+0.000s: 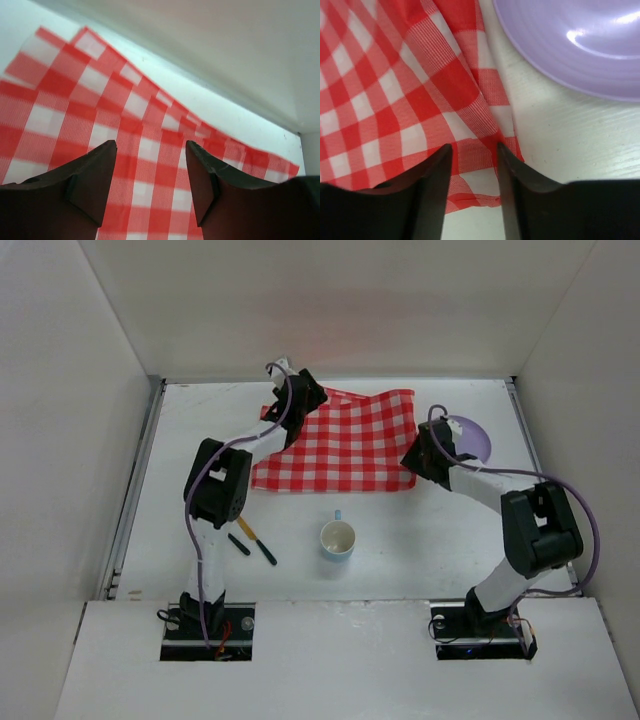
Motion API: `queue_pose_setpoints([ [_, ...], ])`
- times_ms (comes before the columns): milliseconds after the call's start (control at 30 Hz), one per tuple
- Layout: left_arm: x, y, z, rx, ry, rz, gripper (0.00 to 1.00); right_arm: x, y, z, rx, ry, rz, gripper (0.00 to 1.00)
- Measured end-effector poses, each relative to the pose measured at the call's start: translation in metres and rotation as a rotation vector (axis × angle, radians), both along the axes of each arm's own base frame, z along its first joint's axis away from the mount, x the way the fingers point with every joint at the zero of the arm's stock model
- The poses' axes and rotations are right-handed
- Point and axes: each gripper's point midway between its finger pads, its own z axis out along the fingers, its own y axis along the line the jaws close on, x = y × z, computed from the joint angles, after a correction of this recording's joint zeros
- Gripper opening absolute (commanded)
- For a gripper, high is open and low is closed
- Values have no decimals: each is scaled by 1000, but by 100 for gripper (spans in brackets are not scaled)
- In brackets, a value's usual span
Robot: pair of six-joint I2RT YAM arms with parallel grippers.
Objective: Set the dinner table for one person
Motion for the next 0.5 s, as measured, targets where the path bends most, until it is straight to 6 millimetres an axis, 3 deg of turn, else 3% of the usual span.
queue_pose_setpoints([
  [133, 29, 2, 0, 34, -4, 1, 55, 26, 4, 36, -4, -80, 31, 53],
  [233, 40, 1, -19, 57, 31, -11, 55, 70, 11, 71, 9, -162, 35, 53],
  [300, 44, 1, -35, 64, 66, -21, 55, 101, 10, 83, 12, -197, 24, 48],
  [400, 44, -1, -61, 61, 123, -38, 55, 135, 0, 70, 3, -170, -7, 38],
  [500, 42, 2, -83, 41, 179, -46, 53, 141, -13, 29, -25, -69, -26, 28],
])
